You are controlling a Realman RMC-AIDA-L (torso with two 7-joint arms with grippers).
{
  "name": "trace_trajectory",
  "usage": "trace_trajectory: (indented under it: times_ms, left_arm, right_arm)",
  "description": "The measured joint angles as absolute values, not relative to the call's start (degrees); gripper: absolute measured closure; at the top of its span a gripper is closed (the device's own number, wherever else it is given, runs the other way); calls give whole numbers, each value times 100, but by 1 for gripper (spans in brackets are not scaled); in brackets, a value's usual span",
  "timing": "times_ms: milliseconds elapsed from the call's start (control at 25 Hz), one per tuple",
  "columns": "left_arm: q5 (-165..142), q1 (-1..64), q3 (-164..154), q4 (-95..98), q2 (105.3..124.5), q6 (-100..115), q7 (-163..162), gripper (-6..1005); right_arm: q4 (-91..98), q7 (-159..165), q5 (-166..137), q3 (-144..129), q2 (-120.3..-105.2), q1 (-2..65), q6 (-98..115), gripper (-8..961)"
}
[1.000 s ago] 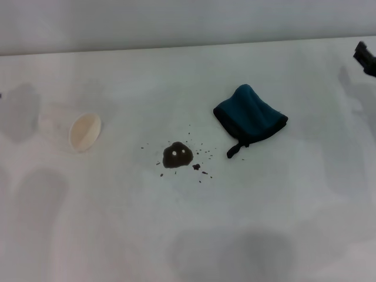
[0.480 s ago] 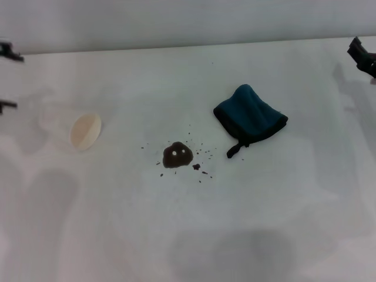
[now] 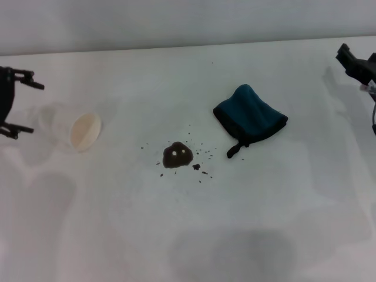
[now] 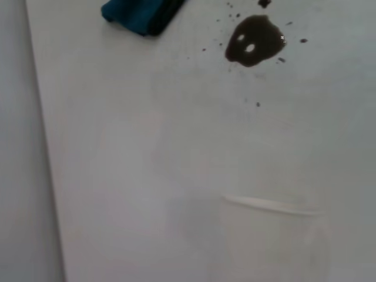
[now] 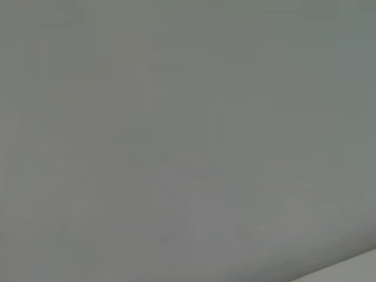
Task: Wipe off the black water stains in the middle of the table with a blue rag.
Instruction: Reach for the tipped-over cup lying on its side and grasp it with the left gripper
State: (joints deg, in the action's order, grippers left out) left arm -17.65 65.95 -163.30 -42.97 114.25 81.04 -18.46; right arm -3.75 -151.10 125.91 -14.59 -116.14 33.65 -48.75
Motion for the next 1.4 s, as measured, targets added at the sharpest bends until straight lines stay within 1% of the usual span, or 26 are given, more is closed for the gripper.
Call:
trace_trajectory:
  times_ms: [80,280,560,960,1400]
  left_arm:
    - [-1725,6503,-16330,-4117,11420,7999,-1749,121]
    - [-1702,6384,-16323,-3766,11330,7716,-1712,121]
    - [-1574,6279,-16321,-3575,11301,7414,-1561,122]
    - [-1306,6097,-16312,-2909,11181,6901,-1479,122]
    - [-1317,5979,-16313,-2224,11177,6091,-1475,122]
  right_arm:
    - [-412,-15110,12593,-1459,-11615,3350,-4897,111]
    - [-417,-15108,12595,-1459,-11614,3338,-4918,111]
    - [-440,-15108,12595,-1459,-11610,3428,-4917,109]
    - [-564,-15075,12591,-1458,-11609,3462,-4944,109]
    - [-581,-15029,12537,-1500,-11611,3557,-5016,110]
